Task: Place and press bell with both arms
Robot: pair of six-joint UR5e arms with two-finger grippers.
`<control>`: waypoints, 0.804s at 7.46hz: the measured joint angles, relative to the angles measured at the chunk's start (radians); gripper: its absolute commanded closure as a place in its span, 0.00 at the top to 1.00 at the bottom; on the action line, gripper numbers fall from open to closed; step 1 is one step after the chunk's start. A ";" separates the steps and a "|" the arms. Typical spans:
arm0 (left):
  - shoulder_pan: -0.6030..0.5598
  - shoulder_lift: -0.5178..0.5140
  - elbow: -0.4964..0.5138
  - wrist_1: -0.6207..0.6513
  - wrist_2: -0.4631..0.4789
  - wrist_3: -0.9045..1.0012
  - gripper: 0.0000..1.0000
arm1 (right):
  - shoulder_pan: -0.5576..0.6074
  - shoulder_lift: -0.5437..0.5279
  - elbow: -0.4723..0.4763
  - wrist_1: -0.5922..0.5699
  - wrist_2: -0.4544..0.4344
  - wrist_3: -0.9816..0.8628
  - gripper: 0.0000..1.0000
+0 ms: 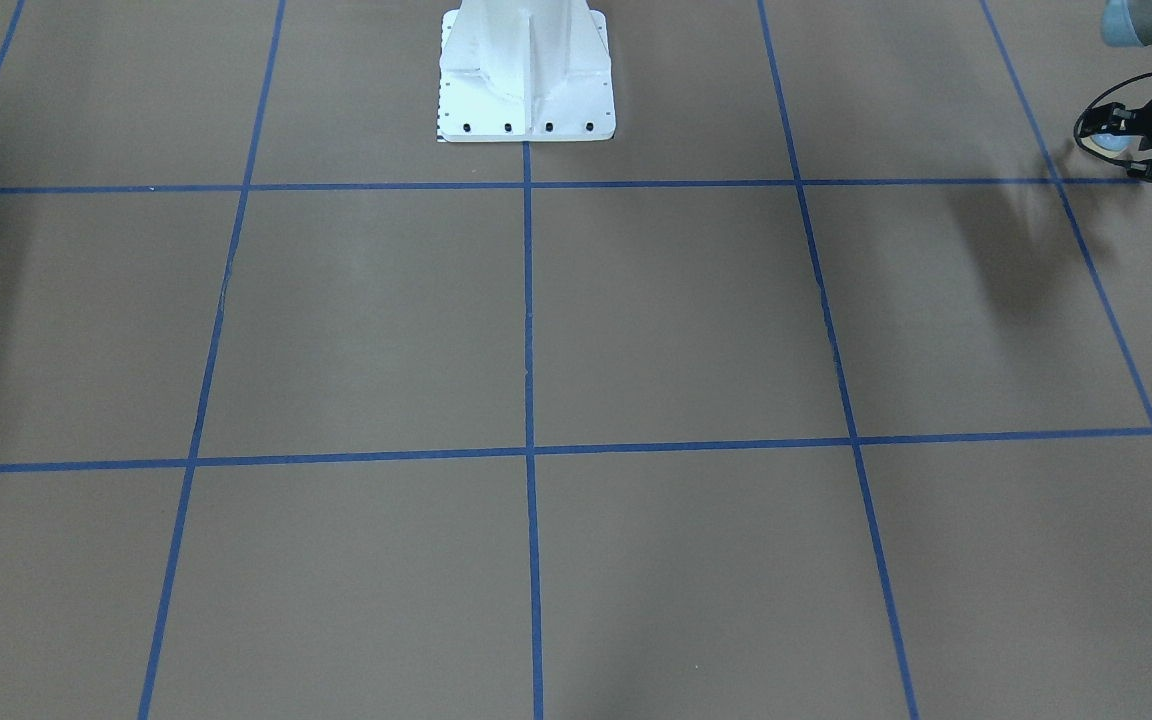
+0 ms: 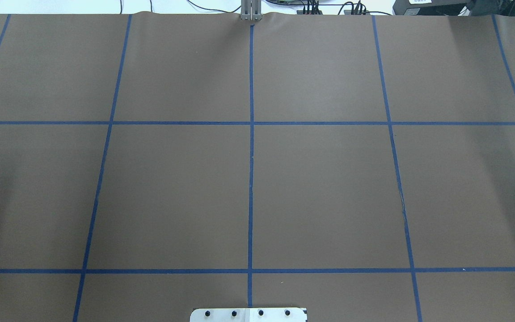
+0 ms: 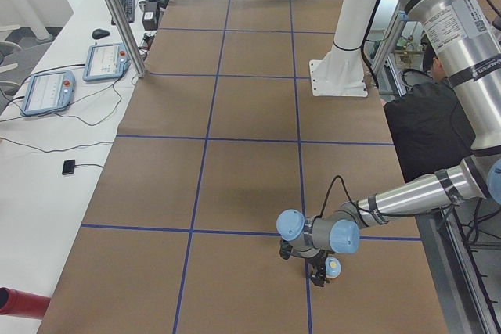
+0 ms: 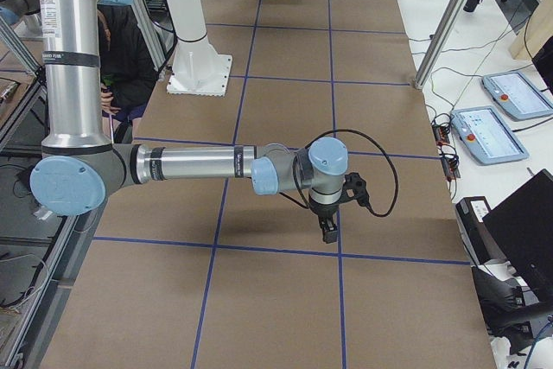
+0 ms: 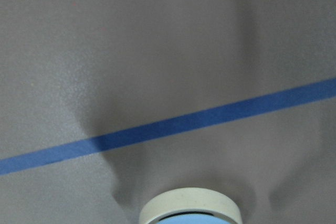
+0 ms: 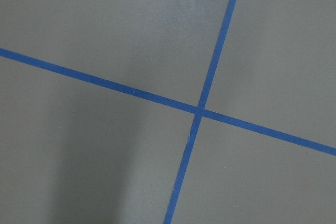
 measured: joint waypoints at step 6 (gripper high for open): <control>0.010 0.000 0.002 -0.004 -0.001 -0.001 0.76 | 0.000 0.000 -0.002 -0.001 0.000 0.000 1.00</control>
